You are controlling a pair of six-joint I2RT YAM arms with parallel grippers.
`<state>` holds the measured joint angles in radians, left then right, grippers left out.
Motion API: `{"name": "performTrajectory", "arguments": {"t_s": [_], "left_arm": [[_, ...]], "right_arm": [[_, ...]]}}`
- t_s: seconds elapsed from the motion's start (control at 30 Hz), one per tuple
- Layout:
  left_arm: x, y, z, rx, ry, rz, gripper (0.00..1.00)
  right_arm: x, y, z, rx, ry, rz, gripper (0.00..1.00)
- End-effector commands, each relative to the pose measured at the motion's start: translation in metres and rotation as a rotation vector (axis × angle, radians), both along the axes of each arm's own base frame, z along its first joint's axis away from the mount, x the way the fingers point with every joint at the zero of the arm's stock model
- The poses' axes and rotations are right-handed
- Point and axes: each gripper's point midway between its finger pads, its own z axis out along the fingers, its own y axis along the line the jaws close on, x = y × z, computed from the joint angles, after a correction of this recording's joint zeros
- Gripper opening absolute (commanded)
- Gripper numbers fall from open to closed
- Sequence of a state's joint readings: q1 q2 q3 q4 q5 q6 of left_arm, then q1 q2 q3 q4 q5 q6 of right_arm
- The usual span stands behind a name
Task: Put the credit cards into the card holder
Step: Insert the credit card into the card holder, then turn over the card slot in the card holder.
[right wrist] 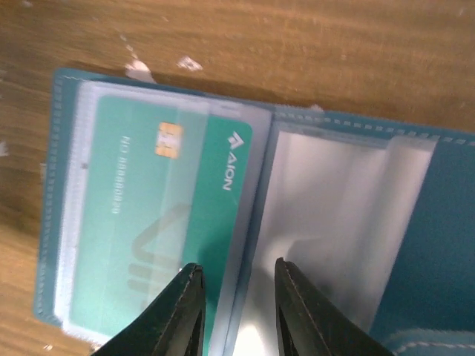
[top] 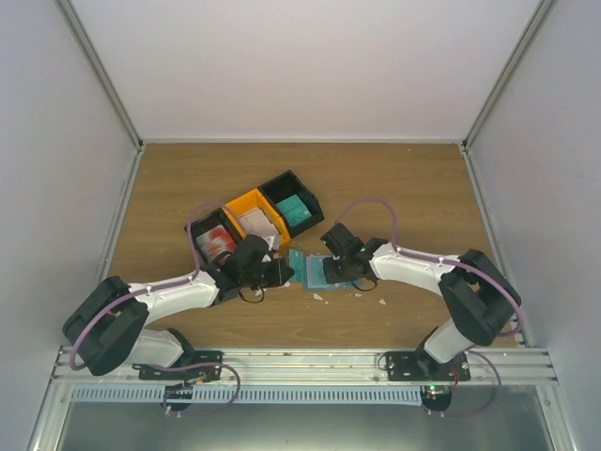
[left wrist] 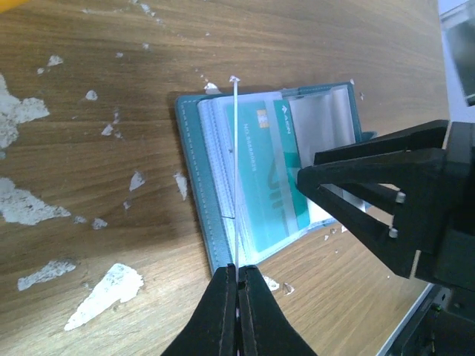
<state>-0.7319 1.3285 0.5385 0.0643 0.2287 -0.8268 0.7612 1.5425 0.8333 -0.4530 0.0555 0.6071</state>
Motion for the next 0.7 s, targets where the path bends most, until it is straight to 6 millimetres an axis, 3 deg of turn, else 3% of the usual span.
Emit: {"name": "performTrajectory", "arguments": {"t_s": [0.0,0.33,0.67], "left_arm": [[0.003,0.000,0.006,-0.040,-0.029,-0.001,0.00],[0.008,0.001,0.004,-0.061,-0.037,-0.007,0.00],[0.006,-0.008,-0.003,-0.086,-0.013,-0.055,0.00]], "right_arm": [[-0.005,0.000,-0.020,-0.028,0.042,-0.004,0.27],[-0.017,-0.011,-0.041,-0.067,0.103,-0.040,0.14],[-0.022,-0.014,-0.047,-0.062,0.113,-0.055,0.07]]}}
